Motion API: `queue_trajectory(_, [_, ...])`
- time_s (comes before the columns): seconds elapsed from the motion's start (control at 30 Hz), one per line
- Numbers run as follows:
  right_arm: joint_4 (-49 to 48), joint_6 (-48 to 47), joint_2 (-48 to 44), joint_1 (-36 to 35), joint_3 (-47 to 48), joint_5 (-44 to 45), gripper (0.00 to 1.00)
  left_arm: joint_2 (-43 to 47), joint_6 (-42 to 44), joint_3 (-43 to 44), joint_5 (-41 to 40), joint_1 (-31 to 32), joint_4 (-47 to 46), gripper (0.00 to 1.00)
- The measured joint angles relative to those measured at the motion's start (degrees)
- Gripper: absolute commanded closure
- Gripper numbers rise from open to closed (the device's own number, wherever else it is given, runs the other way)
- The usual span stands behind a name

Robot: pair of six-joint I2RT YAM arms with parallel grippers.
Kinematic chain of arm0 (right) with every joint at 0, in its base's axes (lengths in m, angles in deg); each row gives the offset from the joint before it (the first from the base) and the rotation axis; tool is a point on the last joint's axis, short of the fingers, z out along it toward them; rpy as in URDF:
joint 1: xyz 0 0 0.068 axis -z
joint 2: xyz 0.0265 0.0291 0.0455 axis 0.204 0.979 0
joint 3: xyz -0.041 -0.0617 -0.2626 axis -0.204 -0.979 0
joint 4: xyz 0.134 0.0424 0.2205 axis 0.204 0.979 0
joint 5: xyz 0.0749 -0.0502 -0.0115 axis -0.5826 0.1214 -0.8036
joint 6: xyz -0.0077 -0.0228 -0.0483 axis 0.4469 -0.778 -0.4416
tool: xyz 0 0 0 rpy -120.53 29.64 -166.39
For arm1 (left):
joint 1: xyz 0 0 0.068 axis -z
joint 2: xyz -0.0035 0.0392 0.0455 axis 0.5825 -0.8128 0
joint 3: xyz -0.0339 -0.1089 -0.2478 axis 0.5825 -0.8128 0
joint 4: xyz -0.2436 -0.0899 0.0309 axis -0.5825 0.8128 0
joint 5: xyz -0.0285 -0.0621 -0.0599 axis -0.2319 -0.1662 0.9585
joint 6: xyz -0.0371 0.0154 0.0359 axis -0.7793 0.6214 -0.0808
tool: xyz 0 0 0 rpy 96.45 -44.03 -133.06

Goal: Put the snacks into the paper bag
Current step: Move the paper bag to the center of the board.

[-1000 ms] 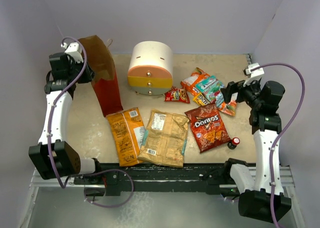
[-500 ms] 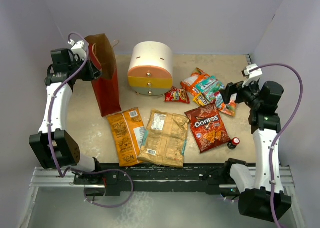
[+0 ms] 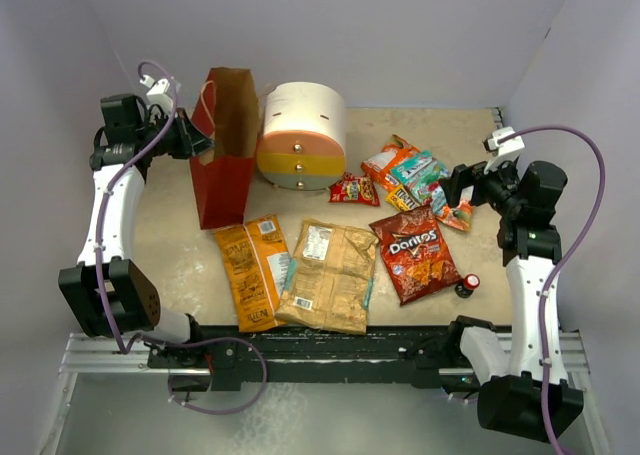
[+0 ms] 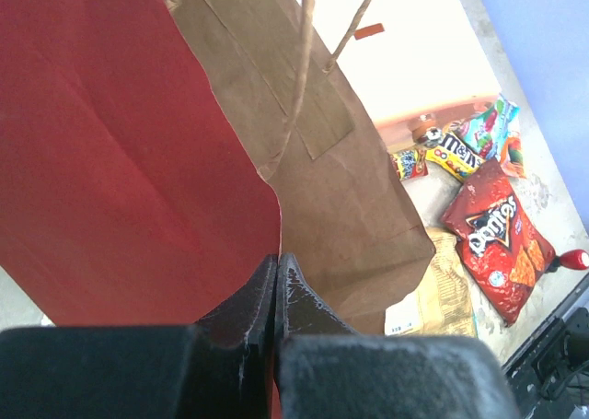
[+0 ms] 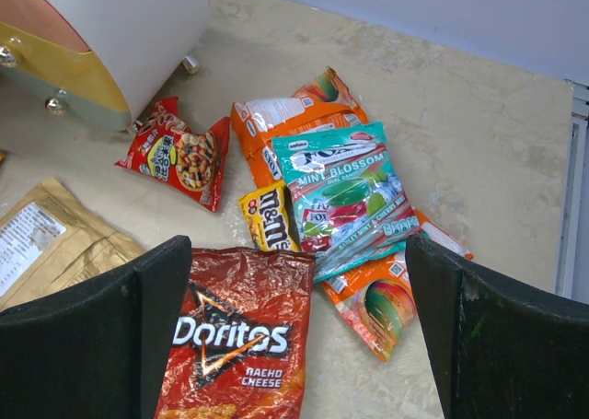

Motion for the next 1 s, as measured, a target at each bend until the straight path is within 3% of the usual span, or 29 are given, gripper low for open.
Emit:
queue_trajectory(0.33, [0.0, -0.3, 0.0, 0.0, 0.0, -0.2, 0.0, 1.6, -1.7, -4.7, 7.1, -0.2, -6.8, 1.0])
queue_trajectory(0.67, [0.0, -0.4, 0.0, 0.0, -0.2, -0.6, 0.0, 5.4, -9.1, -12.8, 14.4, -3.5, -20.5, 1.0])
queue_trajectory(1.0, [0.0, -0.9, 0.0, 0.0, -0.2, -1.4, 0.0, 5.5, -15.3, -15.0, 18.6, -4.6, -32.0, 1.0])
